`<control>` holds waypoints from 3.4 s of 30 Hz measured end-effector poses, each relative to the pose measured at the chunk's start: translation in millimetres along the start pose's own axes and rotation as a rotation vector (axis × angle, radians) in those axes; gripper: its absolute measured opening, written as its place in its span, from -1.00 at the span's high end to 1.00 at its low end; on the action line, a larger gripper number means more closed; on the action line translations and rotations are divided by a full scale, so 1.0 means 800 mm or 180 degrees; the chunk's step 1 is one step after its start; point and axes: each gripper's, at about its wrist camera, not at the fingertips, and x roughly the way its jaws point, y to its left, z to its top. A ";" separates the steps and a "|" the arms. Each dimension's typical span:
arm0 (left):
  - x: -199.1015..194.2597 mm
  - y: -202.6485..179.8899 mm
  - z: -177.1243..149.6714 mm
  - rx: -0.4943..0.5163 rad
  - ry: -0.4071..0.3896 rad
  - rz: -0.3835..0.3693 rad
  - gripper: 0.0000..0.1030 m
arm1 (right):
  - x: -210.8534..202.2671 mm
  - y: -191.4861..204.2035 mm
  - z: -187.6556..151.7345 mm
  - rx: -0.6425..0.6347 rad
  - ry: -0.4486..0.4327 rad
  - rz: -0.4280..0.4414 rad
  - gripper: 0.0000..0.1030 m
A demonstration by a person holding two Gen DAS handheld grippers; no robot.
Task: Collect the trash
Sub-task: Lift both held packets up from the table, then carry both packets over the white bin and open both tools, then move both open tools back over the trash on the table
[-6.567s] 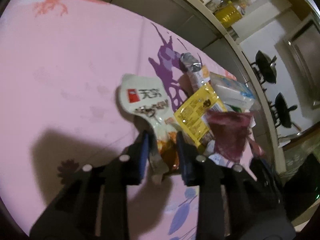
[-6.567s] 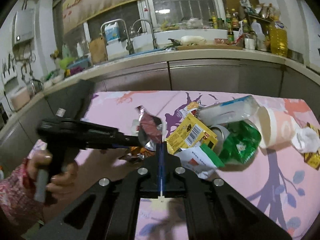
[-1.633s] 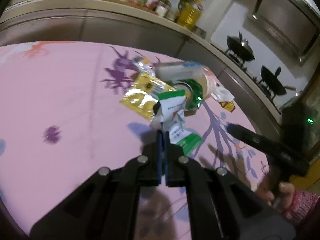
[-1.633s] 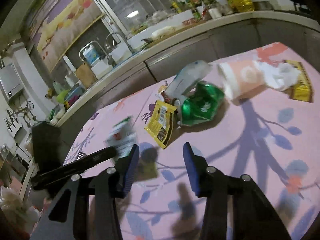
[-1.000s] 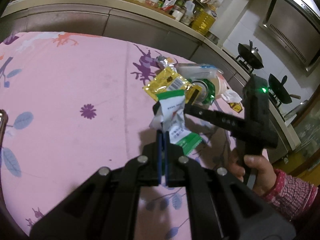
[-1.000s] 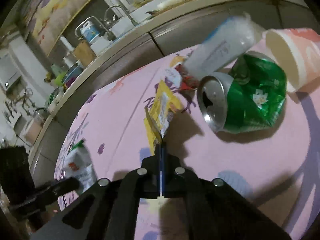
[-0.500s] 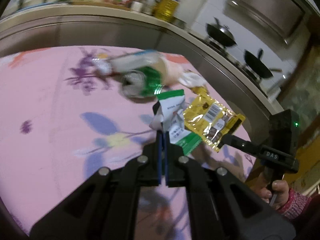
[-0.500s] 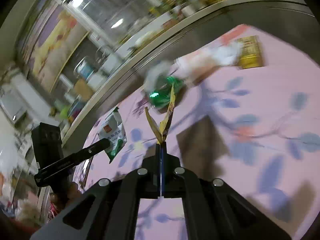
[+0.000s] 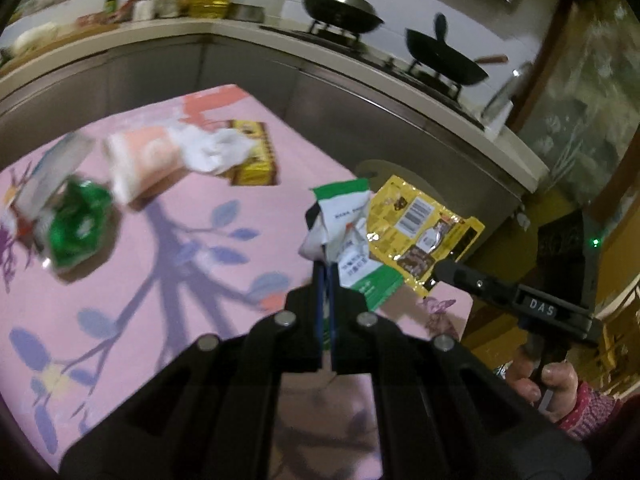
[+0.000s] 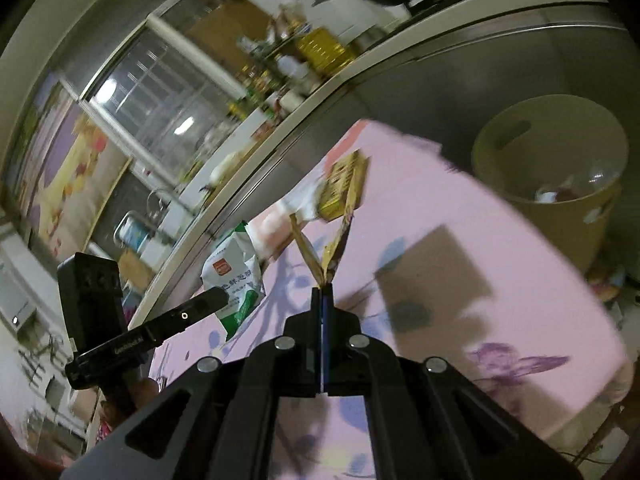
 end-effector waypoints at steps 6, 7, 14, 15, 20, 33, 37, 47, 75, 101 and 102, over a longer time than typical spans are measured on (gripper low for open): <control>0.025 -0.023 0.006 0.0086 0.0070 0.0055 0.97 | -0.015 -0.014 0.006 0.0016 -0.0084 -0.0071 1.00; 0.026 -0.023 0.005 0.0079 0.0077 0.0088 0.97 | -0.015 -0.013 0.006 0.0001 -0.0082 -0.0073 1.00; 0.006 -0.003 -0.010 0.0064 0.0034 0.0537 0.97 | 0.008 0.012 -0.012 -0.0093 0.0083 0.0036 1.00; 0.000 0.002 -0.013 0.0054 0.0019 0.0601 0.97 | 0.014 0.018 -0.015 -0.0118 0.0116 0.0053 1.00; -0.037 0.032 -0.032 -0.0022 -0.0095 0.0945 0.97 | 0.038 0.052 -0.032 -0.0254 0.0290 0.0139 1.00; -0.092 0.076 -0.069 -0.0144 -0.0245 0.1349 0.97 | 0.070 0.110 -0.062 -0.0510 0.0551 0.0203 1.00; -0.097 0.081 -0.071 -0.0167 -0.0259 0.1369 0.97 | 0.071 0.115 -0.061 -0.0533 0.0559 0.0202 1.00; -0.091 0.070 -0.065 -0.0085 -0.0239 0.1369 0.97 | 0.063 0.101 -0.053 -0.0478 0.0489 0.0185 1.00; 0.252 -0.118 0.152 0.0254 0.0700 -0.0165 0.30 | -0.016 -0.185 0.116 0.0756 -0.0287 -0.0696 0.99; 0.104 -0.007 0.035 0.0009 0.0238 0.0766 -0.21 | 0.029 -0.061 0.062 0.0056 -0.0217 -0.0769 -0.12; 0.093 0.003 0.027 -0.0031 0.0220 0.0803 -0.21 | 0.039 -0.051 0.057 0.0026 -0.0155 -0.0721 -0.01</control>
